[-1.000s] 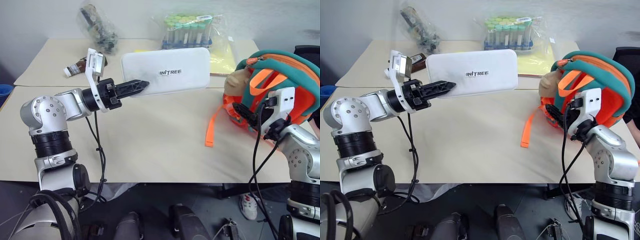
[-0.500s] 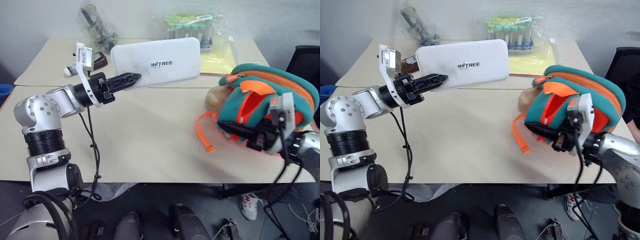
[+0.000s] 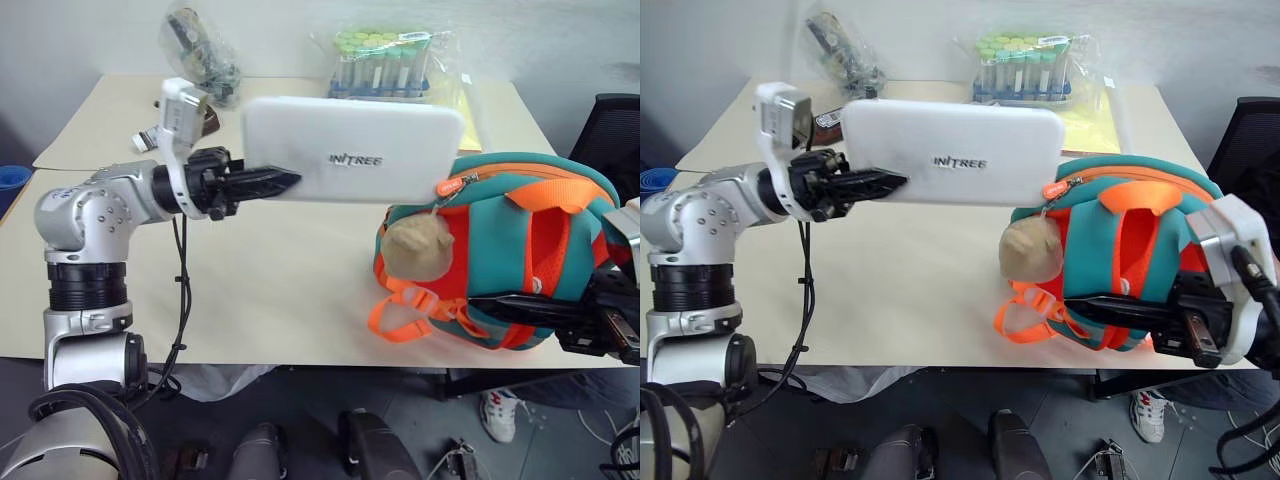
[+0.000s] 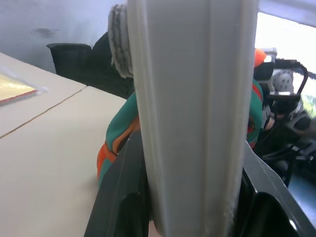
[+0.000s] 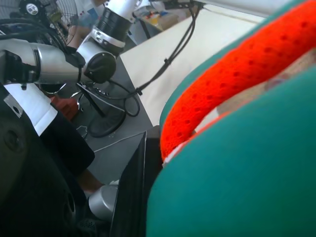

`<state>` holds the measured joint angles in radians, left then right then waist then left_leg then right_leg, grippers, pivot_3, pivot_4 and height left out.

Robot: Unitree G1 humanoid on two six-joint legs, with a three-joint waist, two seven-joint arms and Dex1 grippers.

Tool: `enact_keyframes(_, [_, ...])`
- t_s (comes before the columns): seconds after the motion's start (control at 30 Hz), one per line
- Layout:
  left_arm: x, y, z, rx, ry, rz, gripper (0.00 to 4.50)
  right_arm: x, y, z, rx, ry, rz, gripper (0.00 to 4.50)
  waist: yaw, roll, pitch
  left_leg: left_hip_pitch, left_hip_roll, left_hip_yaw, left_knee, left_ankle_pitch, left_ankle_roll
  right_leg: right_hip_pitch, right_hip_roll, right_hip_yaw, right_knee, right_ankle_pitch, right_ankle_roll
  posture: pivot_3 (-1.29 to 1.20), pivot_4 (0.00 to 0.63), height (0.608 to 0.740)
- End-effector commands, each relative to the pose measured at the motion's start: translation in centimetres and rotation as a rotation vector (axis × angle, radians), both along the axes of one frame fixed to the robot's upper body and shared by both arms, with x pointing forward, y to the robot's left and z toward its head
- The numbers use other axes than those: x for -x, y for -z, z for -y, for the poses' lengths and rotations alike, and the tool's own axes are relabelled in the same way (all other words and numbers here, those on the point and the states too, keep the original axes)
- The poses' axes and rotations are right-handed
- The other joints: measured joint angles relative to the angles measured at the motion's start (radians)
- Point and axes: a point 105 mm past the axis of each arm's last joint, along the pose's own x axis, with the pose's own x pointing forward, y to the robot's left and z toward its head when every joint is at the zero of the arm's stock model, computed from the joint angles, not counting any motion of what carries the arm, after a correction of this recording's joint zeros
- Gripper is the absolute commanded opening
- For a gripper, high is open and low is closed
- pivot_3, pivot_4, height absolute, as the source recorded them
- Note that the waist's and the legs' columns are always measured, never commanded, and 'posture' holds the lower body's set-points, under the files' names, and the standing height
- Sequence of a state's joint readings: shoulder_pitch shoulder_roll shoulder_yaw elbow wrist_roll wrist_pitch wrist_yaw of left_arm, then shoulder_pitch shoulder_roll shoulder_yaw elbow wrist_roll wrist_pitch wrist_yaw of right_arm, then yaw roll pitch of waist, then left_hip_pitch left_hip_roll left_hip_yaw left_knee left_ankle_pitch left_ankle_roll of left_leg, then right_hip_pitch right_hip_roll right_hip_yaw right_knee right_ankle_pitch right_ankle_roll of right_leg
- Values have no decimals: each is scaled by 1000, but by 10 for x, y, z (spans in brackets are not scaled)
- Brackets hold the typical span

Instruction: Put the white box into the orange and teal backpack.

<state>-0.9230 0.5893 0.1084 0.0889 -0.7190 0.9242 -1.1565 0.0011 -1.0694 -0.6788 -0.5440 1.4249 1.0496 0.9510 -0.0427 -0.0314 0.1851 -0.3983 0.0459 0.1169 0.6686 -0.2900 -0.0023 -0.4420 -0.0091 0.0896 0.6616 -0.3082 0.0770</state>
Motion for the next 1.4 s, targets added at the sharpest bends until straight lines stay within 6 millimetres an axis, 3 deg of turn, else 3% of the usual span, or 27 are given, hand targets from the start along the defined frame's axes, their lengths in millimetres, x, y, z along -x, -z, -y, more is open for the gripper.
enact_keyframes(0.03, [2, 11, 12, -101, 7, 151, 1423, 7, -11, 6, 1, -16, 43, 11, 3, 0, 0, 0, 0, 0, 0, 0, 0, 0, 0, 0, 0, 0, 0, 0, 150, 740])
enact_keyframes(0.23, [-7, 4, 7, -83, -9, 206, 1423, 9, -14, 12, 1, -23, 29, 11, 12, 0, 0, 2, 0, 0, 1, -2, 5, 3, 1, 0, -1, 0, 0, 0, 150, 740])
enact_keyframes(0.4, [-13, -36, -3, 85, -7, 161, 1423, 15, -25, 15, -17, -48, 32, 11, 14, 0, 0, 1, 0, -1, 2, -3, 5, 3, 1, 0, -1, 0, 1, 0, 150, 740])
enact_keyframes(0.5, [-16, -43, -6, 113, -12, 144, 1423, 18, -29, 15, -19, -57, 34, 11, 14, 0, 0, 0, 0, -2, 2, -3, 6, 2, 1, -1, -1, 0, 1, 0, 150, 740])
enact_keyframes(0.73, [-7, -8, 7, -54, 51, 199, 1423, 17, -30, 16, -22, -35, 39, 11, 13, 0, 0, 0, 0, -1, 3, -2, 3, 2, 1, -1, -1, 0, 1, 0, 150, 740])
enact_keyframes(0.93, [-11, 26, 24, -259, 60, 391, 1423, 17, -34, 17, -25, -35, 45, 11, 16, 0, 0, -1, 0, -2, 5, -3, 5, 2, 0, -1, -2, 1, 1, 0, 150, 740])
enact_keyframes(1.03, [-16, 35, 31, -339, 74, 498, 1423, 16, -34, 17, -26, -36, 45, 11, 16, 0, 0, -2, 0, -2, 6, -3, 6, 3, 0, -1, -2, 1, 1, 0, 150, 740])
enact_keyframes(1.23, [-11, 39, 40, -403, 204, 547, 1423, 12, -30, 19, -7, -16, 51, 11, 15, 0, 0, -3, 0, -2, 7, -5, 10, 2, 1, -1, -2, 1, 2, 0, 150, 740])
enact_keyframes(1.3, [-12, 36, 53, -390, 231, 544, 1423, 9, -29, 18, 5, -8, 66, 11, 15, 0, 0, -3, 0, -2, 8, -6, 10, 2, 1, -1, -2, 1, 2, 0, 150, 740])
enact_keyframes(1.4, [-9, 40, 99, -354, 268, 550, 1423, -2, -24, 14, 14, 4, 85, 11, 18, 0, 0, -5, 0, -3, 11, -7, 13, 2, 1, -2, -2, 1, 3, 0, 150, 740])
